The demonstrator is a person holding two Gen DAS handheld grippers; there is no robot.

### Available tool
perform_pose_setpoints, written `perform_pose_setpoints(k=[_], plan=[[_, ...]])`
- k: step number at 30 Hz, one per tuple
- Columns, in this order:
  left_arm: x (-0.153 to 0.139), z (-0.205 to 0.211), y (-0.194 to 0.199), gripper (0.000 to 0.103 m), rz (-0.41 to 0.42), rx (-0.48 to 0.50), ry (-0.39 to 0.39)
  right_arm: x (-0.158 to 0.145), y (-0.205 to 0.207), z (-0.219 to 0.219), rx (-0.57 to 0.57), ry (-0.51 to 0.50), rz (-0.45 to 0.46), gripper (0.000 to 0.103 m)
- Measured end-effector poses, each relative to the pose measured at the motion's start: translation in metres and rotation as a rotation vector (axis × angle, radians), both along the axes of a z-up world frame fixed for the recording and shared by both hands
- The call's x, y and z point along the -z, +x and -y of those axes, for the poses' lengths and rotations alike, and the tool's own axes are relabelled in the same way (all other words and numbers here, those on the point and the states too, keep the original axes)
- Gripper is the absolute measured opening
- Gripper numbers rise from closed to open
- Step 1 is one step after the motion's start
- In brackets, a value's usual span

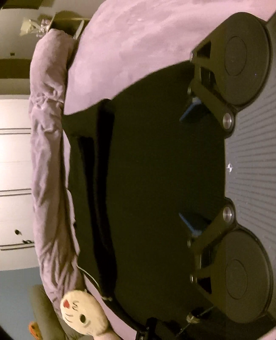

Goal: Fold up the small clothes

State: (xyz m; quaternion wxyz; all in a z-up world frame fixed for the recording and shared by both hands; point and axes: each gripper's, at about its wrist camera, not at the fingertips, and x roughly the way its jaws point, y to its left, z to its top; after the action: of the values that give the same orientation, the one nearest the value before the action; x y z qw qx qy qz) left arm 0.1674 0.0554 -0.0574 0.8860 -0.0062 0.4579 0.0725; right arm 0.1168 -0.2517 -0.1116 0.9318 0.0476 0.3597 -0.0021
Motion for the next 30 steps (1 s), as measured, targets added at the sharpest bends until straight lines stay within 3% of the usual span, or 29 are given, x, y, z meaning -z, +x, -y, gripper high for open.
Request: perform_pose_setpoints(k=[6, 13, 30], plan=[[0.002, 0.006, -0.029, 0.101, -0.027, 0.032, -0.007, 0.002, -0.028, -0.004, -0.045, -0.014, -0.053, 0.099], [0.007, 0.007, -0.044, 0.103, -0.059, 0.033, -0.005, 0.0, -0.045, -0.001, -0.023, 0.009, -0.101, 0.099], [0.012, 0.011, -0.045, 0.103, -0.066, 0.026, 0.015, 0.002, -0.071, 0.003, -0.009, 0.034, -0.102, 0.099]])
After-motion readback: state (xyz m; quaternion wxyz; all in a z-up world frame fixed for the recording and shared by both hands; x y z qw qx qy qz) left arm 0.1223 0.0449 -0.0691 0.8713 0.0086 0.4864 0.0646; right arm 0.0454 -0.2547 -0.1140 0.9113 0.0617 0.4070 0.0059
